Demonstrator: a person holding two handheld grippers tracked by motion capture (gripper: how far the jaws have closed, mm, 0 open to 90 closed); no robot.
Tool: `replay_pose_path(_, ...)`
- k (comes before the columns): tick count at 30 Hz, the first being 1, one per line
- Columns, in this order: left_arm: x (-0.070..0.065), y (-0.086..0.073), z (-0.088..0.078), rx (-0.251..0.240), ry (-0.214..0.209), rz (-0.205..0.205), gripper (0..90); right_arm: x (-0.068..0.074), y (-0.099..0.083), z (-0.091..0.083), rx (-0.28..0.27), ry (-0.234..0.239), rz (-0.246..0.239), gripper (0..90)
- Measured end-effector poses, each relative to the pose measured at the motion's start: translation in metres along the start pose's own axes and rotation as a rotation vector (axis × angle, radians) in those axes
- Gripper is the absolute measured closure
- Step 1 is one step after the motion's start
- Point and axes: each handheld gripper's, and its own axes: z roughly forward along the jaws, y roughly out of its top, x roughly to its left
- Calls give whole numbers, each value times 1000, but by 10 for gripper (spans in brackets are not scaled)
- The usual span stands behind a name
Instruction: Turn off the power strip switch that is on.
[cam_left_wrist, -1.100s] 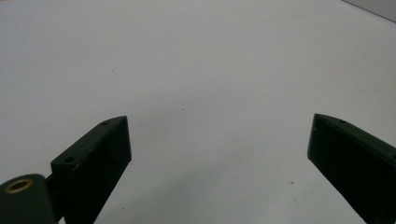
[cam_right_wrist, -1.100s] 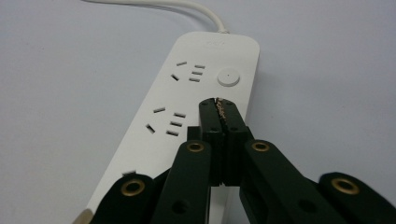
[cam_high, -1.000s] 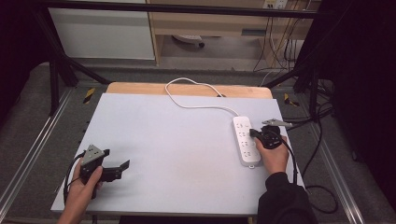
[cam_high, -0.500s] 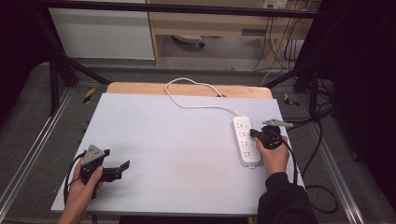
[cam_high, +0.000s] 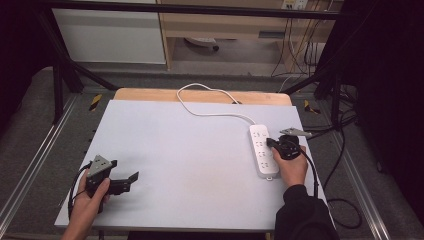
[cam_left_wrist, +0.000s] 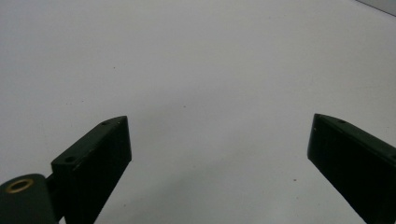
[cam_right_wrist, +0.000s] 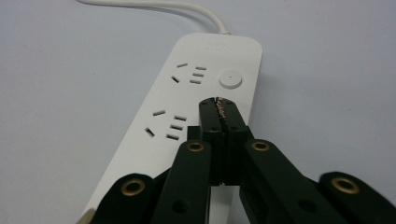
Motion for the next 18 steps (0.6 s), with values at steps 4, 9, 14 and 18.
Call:
replay_pose_path(4, 0, 0, 0, -1, -1, -1, 63, 1, 0, 1, -7, 2, 5, 900)
replay_pose_path(9, 1, 0, -1, -1, 1, -2, 63, 2, -1, 1, -8, -6, 0, 900)
replay_pose_path(14, 0, 0, -1, 0, 1, 0, 63, 4, -1, 1, -8, -8, -10, 900)
replay_pose_path(18, 0, 0, -1, 0, 2, -1, 63, 2, -2, 1, -16, 2, 4, 900)
